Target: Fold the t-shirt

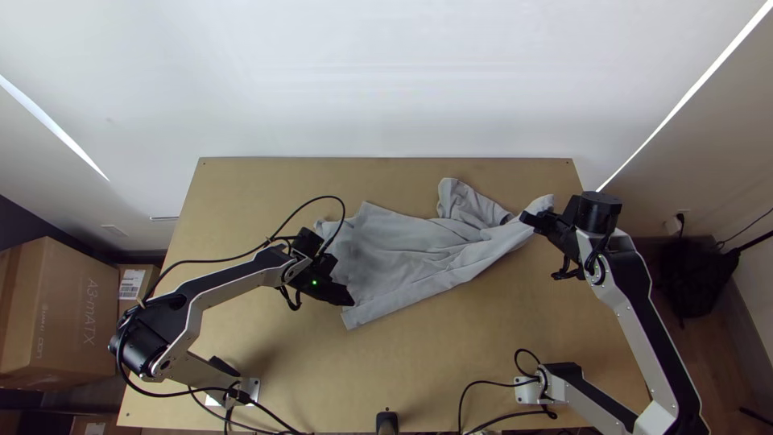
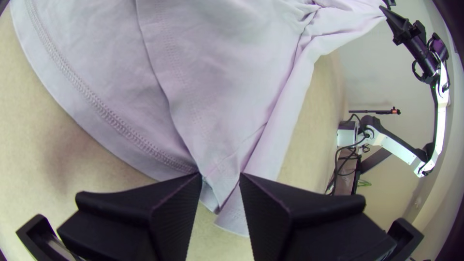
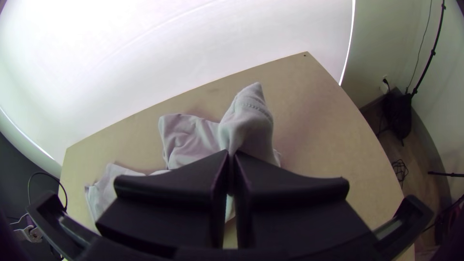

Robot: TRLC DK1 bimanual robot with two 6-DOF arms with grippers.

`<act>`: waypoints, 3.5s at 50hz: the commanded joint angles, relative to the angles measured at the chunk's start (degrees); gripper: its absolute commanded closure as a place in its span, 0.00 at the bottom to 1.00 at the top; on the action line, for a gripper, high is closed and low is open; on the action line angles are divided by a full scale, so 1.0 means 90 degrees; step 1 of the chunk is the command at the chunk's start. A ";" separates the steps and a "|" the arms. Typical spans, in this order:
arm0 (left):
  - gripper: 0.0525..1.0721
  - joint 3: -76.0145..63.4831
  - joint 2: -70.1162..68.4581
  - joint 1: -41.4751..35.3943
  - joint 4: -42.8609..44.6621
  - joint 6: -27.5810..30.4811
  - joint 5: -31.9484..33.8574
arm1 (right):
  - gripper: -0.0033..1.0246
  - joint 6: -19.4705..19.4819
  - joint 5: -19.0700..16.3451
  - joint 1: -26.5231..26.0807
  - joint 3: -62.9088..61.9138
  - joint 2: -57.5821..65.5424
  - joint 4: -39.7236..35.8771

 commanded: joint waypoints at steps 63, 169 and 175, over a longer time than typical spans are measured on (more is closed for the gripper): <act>0.97 0.2011 -0.2162 0.1666 -0.1090 0.0242 -0.0800 | 0.97 -0.0364 0.0112 -0.0047 -0.0632 -0.0614 0.0430; 0.98 0.4276 -0.6137 0.3483 -0.0064 0.0359 -0.4228 | 0.98 -0.0051 -0.0044 0.1574 0.3167 -0.2597 0.0684; 0.98 0.2626 -0.6655 0.3414 -0.0035 0.0037 -0.4159 | 0.98 0.0281 -0.0044 0.1838 0.1604 -0.2948 0.0762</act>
